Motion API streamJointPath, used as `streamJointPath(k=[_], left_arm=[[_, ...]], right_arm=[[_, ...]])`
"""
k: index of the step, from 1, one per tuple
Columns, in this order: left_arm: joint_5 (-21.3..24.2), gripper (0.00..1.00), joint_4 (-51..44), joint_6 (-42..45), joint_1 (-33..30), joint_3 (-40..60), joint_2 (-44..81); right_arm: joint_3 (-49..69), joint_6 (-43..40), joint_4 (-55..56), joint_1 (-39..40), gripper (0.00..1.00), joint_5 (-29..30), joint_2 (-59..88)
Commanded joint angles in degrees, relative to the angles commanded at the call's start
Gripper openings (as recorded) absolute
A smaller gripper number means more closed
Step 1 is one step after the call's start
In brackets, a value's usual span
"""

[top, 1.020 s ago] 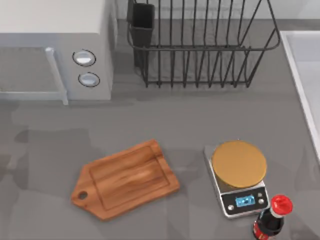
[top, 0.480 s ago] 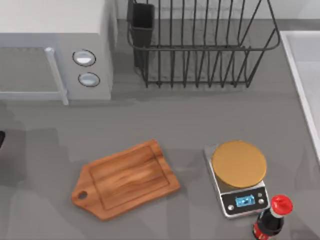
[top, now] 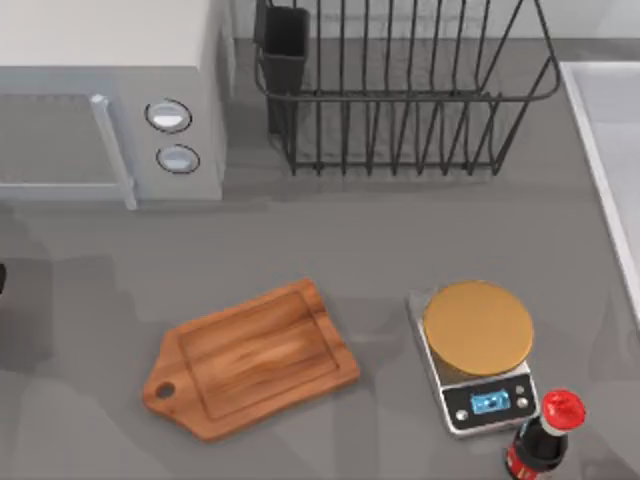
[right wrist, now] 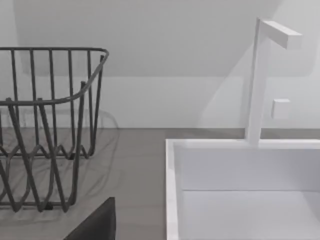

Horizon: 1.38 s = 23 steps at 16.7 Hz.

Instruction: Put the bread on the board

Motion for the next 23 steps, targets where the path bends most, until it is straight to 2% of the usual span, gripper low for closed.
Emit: streamJointPath(k=[9, 19, 23], left_arm=[[0.0, 0.02, 0.0, 0.0, 0.0, 0.0, 0.0], [0.1, 0.0, -0.2, 0.1, -0.1, -0.1, -0.2], [3.2, 0.0, -6.6, -0.8, -2.5, 0.2, -3.8]], right_arm=[[0.0, 0.0, 0.0, 0.0, 1.0, 0.0, 0.0], [0.0, 0.0, 0.0, 0.0, 1.0, 0.0, 0.0], [0.0, 0.0, 0.0, 0.0, 1.0, 0.0, 0.0]])
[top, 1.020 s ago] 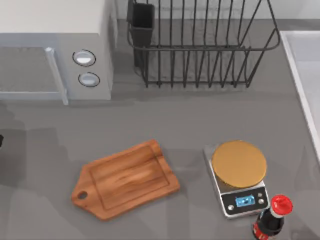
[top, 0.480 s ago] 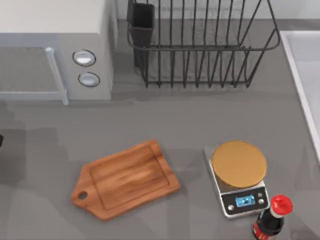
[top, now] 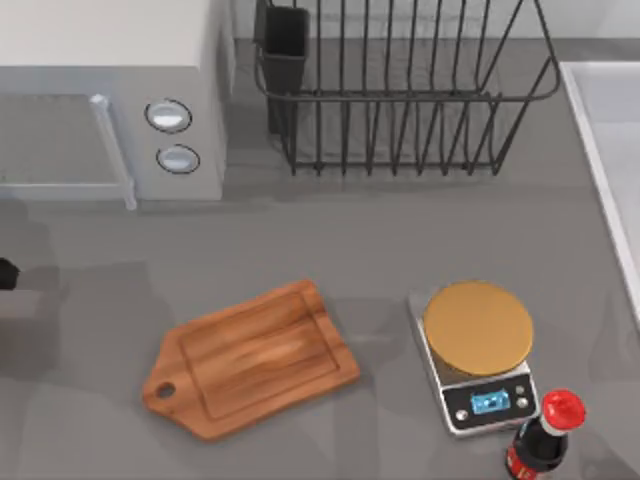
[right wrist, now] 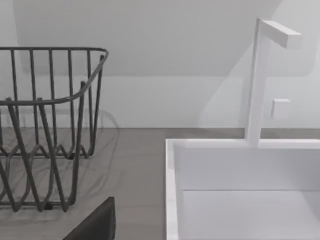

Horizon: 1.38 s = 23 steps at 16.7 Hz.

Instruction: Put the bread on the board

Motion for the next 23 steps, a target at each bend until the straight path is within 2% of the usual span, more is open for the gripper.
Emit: streamJointPath(k=[3, 6, 9, 15, 19, 23], left_arm=[[0.3, 0.0, -9.2, 0.0, -0.2, 3.2, -4.2], [-1.7, 0.0, -14.4, 0.8, 1.3, 10.3, -5.5], [-3.2, 0.0, -15.3, 0.7, 2.4, 13.8, -4.2], [-3.2, 0.0, -15.1, 0.2, 2.0, 13.6, -4.3], [-3.1, 0.0, -14.7, -7.9, -0.1, 12.2, -4.6], [-2.8, 0.0, -13.4, -24.9, -4.9, 10.3, -4.9]], right_arm=[[0.0, 0.0, 0.0, 0.0, 1.0, 0.0, 0.0], [0.0, 0.0, 0.0, 0.0, 1.0, 0.0, 0.0], [0.0, 0.0, 0.0, 0.0, 1.0, 0.0, 0.0], [0.0, 0.0, 0.0, 0.0, 1.0, 0.0, 0.0], [0.0, 0.0, 0.0, 0.0, 1.0, 0.0, 0.0], [0.0, 0.0, 0.0, 0.0, 1.0, 0.0, 0.0]])
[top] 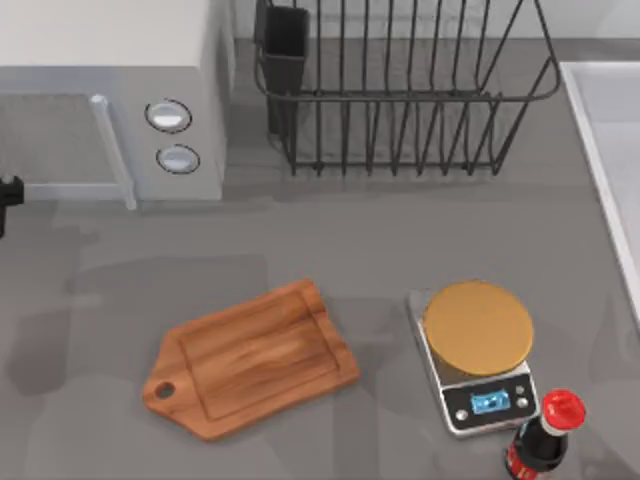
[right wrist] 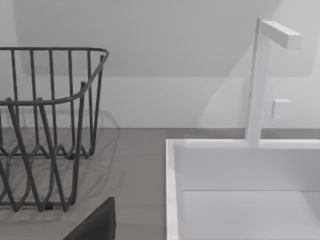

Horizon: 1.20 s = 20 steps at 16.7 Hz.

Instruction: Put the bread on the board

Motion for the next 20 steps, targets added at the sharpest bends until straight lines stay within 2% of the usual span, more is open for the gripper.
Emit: streamJointPath(k=[5, 14, 17, 20], left_arm=[[0.6, 0.0, 2.0, -28.8, -9.3, -1.8, 0.2], [0.7, 0.0, 4.0, -85.3, -29.7, -2.2, 2.1], [0.5, 0.0, 4.1, -100.8, -35.7, -1.5, 2.7], [0.2, 0.0, 4.2, -112.7, -40.4, -0.8, 3.2]], right_arm=[[0.0, 0.0, 0.0, 0.0, 1.0, 0.0, 0.0], [0.0, 0.0, 0.0, 0.0, 1.0, 0.0, 0.0], [0.0, 0.0, 0.0, 0.0, 1.0, 0.0, 0.0], [0.0, 0.0, 0.0, 0.0, 1.0, 0.0, 0.0]])
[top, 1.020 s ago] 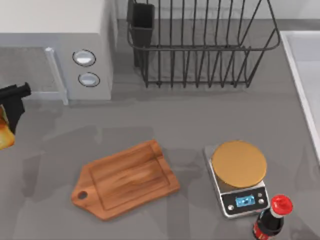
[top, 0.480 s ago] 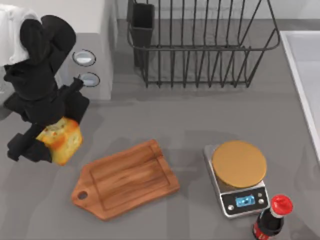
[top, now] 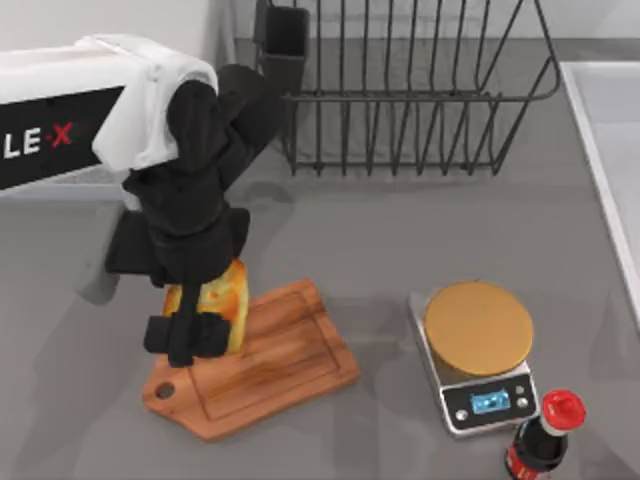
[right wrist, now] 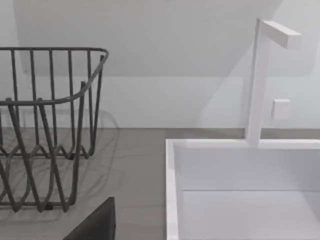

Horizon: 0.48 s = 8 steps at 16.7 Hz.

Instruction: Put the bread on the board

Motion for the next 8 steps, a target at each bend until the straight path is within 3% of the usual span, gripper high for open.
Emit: streamJointPath(k=[4, 8], left_arm=[[-0.2, 0.0, 0.1, -7.7, -3.3, 0.7, 0.2], [-0.2, 0.0, 0.1, -8.2, -3.5, 0.8, 0.2]], right_arm=[[0.0, 0.0, 0.0, 0.0, 1.0, 0.0, 0.0], [0.0, 0.0, 0.0, 0.0, 1.0, 0.0, 0.0]])
